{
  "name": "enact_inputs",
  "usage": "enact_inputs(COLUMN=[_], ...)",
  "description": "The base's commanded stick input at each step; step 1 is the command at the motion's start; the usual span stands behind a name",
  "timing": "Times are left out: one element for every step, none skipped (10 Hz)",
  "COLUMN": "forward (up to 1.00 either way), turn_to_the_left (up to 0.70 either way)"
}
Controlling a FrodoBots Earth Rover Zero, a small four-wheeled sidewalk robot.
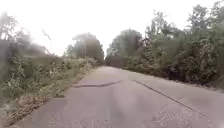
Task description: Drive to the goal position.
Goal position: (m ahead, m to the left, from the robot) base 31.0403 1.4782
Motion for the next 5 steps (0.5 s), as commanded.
enact_inputs(forward=[0.85, 0.85, 0.85, 0.85, 0.85], turn_to_the_left=[0.00, 0.00, 0.00, 0.00, 0.00])
